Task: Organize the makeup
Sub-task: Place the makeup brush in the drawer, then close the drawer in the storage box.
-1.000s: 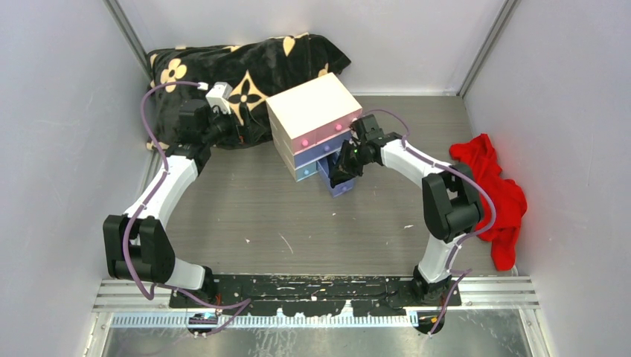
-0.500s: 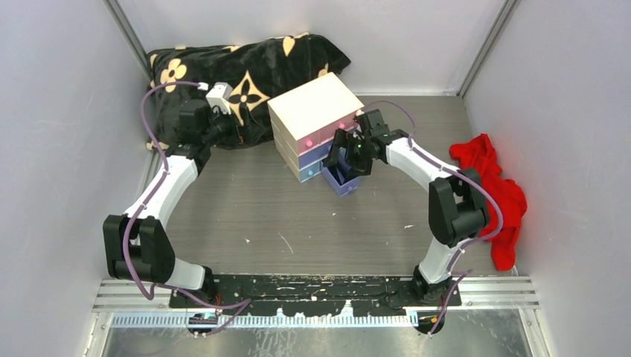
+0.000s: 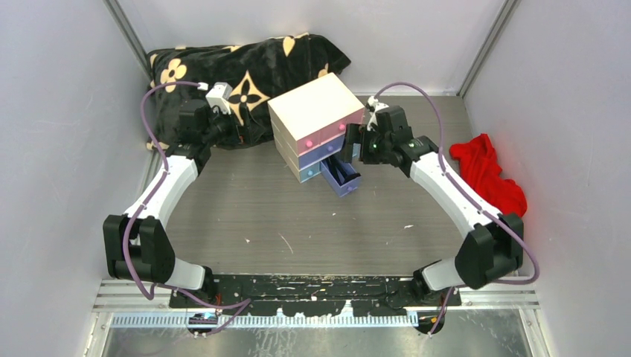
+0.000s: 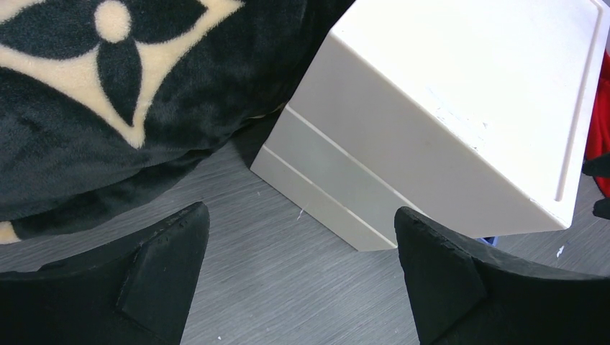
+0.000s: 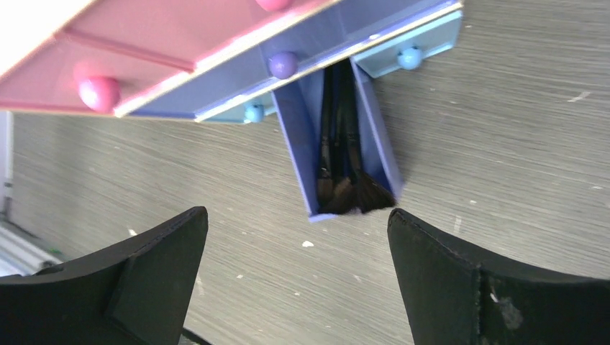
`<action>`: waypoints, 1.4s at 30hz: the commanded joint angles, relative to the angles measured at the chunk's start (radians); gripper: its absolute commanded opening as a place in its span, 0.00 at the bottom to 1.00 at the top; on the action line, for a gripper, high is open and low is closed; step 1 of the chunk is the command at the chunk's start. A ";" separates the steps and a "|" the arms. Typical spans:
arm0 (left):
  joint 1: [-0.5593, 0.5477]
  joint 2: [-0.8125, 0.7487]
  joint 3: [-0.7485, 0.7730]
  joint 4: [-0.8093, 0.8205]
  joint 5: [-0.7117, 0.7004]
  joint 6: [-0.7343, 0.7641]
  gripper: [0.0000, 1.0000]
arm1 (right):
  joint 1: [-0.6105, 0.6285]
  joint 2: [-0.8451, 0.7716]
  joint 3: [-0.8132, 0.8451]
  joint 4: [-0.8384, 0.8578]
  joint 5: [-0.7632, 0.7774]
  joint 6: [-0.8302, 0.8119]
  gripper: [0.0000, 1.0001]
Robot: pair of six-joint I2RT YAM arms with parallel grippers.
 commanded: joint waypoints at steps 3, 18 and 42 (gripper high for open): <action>-0.002 -0.005 0.029 0.029 -0.003 0.020 1.00 | 0.005 -0.141 -0.143 -0.045 0.107 -0.173 1.00; -0.002 0.050 0.064 0.048 0.018 -0.009 1.00 | 0.006 -0.327 -0.520 0.247 0.039 -0.088 1.00; 0.002 0.208 0.393 -0.062 0.031 -0.027 0.93 | -0.012 -0.395 -0.584 0.264 0.152 0.022 0.17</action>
